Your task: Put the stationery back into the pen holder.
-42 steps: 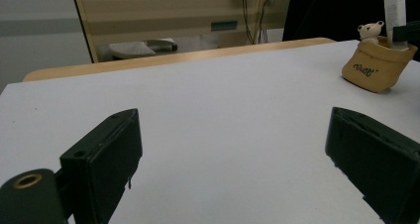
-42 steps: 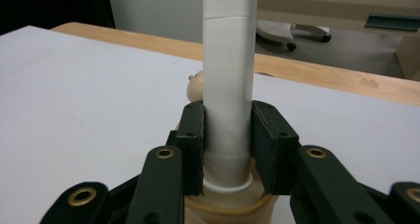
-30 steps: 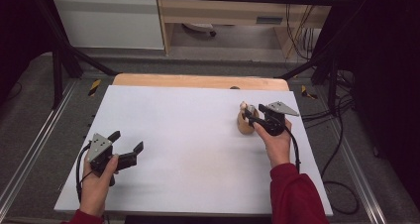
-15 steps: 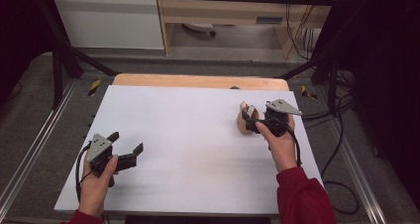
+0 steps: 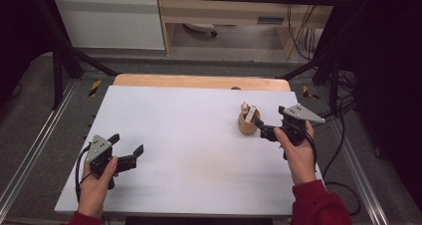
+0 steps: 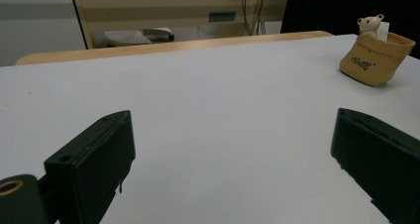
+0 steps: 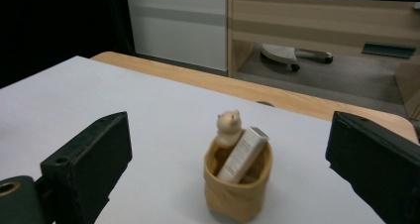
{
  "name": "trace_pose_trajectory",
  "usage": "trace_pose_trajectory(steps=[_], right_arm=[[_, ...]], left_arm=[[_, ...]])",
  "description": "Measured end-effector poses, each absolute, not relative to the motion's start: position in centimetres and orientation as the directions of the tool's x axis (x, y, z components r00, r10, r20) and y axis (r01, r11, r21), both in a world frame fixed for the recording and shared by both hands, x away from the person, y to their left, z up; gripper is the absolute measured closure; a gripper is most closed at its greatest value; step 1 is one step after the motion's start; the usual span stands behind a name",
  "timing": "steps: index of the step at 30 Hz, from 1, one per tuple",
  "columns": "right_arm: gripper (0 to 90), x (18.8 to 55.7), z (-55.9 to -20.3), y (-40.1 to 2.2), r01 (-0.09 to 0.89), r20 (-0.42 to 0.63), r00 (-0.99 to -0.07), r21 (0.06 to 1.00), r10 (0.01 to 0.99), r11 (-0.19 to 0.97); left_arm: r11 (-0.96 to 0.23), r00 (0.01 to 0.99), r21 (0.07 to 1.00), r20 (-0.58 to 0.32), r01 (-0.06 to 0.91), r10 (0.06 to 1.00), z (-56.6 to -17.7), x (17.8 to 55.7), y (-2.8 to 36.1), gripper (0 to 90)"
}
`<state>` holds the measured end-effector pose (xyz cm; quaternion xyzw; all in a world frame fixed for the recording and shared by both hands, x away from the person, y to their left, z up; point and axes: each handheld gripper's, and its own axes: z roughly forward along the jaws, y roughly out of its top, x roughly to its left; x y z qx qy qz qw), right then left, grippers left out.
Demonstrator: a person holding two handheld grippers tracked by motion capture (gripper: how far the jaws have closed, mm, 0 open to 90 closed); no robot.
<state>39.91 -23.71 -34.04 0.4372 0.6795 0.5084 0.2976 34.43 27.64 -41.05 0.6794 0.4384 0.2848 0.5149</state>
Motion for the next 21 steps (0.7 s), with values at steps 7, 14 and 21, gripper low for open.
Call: trace_pose_trajectory(steps=[7, 14, 21], right_arm=[[5.0, 37.5, -35.2, -26.2, 0.295, 0.045, -0.413, 0.952, 0.91, 0.087], [4.7, 35.2, -36.9, -27.8, 0.284, 0.043, -0.376, 0.956, 0.926, 0.07], [4.9, 33.5, -39.8, -28.3, 0.312, 0.046, -0.363, 0.947, 0.931, 0.075]], left_arm=[[-0.084, 0.456, 0.95, -0.067, 0.302, 0.887, -41.0, 33.9, 28.1, 3.3], [-0.086, 0.459, 0.946, -0.07, 0.311, 0.886, -41.1, 33.3, 28.5, 3.3], [-0.09, 0.464, 0.944, -0.072, 0.318, 0.883, -41.1, 32.8, 28.7, 3.4]])
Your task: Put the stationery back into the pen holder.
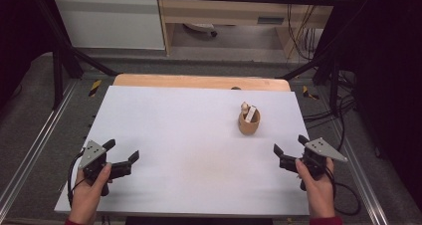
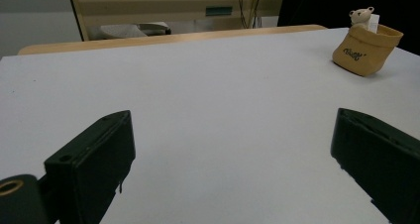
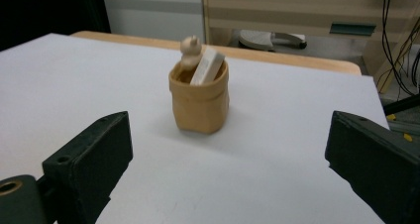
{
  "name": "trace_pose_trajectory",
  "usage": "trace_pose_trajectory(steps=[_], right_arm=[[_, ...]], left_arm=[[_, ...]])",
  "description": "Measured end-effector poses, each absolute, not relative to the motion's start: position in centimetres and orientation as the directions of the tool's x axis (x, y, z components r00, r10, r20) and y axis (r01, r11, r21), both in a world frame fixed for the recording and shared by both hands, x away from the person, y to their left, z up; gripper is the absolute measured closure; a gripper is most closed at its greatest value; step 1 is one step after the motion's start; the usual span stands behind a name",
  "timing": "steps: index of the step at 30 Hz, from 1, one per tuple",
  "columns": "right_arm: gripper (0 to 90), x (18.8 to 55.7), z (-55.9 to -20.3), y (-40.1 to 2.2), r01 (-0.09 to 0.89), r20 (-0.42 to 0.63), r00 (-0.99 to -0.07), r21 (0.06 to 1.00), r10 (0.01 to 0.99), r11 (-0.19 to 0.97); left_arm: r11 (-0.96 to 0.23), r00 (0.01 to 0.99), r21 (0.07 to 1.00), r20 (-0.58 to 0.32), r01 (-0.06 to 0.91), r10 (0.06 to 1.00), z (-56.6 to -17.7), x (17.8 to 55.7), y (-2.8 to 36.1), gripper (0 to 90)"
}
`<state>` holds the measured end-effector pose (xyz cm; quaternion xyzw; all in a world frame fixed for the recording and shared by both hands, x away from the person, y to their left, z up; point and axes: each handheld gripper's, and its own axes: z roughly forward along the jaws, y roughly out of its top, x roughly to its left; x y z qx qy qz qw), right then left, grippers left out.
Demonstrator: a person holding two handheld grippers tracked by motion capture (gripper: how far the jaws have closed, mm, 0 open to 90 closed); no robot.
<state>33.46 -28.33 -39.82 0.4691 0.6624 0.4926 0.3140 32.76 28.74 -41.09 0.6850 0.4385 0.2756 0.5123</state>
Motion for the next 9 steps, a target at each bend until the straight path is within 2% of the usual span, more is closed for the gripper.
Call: trace_pose_trajectory(steps=[5, 9], right_arm=[[4.6, 33.0, -42.0, -27.7, 0.346, 0.042, -0.385, 0.933, 0.922, 0.102], [2.7, 33.7, -44.2, -26.6, 0.427, 0.06, -0.412, 0.894, 0.909, 0.135]], left_arm=[[-0.092, 0.472, 0.943, -0.075, 0.321, 0.878, -41.1, 32.3, 28.9, 3.5], [-0.093, 0.476, 0.942, -0.077, 0.324, 0.876, -41.2, 32.4, 28.6, 3.5]])
